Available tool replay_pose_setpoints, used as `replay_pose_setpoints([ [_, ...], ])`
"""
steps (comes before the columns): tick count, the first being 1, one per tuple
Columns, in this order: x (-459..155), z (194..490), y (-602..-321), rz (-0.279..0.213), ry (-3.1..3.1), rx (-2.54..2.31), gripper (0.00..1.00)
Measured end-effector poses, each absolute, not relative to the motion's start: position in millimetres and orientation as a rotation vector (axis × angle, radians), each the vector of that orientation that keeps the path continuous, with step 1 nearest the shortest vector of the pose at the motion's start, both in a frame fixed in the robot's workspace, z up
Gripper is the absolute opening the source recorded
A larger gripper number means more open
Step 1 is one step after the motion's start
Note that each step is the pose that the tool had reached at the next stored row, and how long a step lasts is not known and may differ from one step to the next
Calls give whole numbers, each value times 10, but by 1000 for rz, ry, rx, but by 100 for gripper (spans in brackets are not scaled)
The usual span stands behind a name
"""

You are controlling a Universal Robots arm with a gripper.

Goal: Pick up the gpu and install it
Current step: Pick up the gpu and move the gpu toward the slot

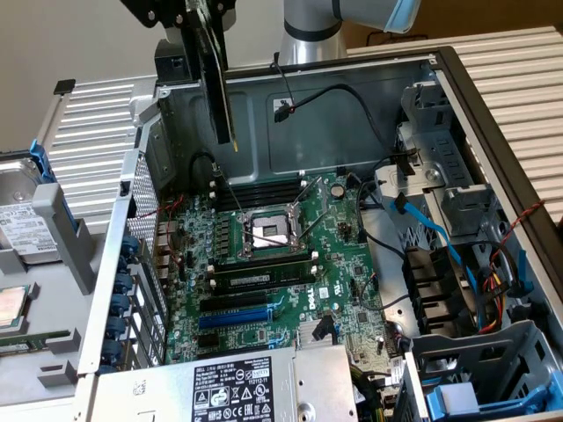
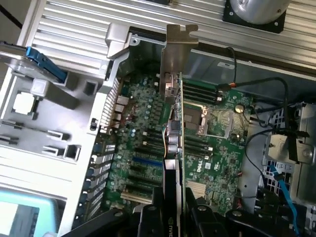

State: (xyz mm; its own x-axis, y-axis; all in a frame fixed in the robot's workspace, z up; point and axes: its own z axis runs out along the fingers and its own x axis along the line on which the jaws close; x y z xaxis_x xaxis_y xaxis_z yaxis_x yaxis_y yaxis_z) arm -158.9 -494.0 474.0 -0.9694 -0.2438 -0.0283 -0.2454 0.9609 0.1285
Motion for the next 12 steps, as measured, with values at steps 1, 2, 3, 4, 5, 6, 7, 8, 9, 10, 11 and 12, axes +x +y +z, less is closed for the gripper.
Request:
replay_pose_setpoints([
  [1,-1589,4739,-4940,206,3096,-415,27],
  [2,-1589,4739,-4940,206,3093,-442,27],
  [3,-1590,4740,-4940,206,3091,-464,27],
  [4,-1589,4740,-4940,206,3091,-465,27],
  [5,-1589,4740,-4940,206,3091,-466,27],
  [6,-1588,4739,-4937,206,3090,-474,27],
  [7,-1589,4738,-4938,206,3087,-501,27],
  [8,-1589,4737,-4938,207,3084,-528,27],
  [9,-1589,4737,-4938,207,3080,-557,27],
  [10,-1589,4737,-4938,207,3076,-585,27],
  [11,-1589,4737,-4938,207,3072,-614,27],
  [12,-1589,4737,-4938,207,3067,-642,27],
])
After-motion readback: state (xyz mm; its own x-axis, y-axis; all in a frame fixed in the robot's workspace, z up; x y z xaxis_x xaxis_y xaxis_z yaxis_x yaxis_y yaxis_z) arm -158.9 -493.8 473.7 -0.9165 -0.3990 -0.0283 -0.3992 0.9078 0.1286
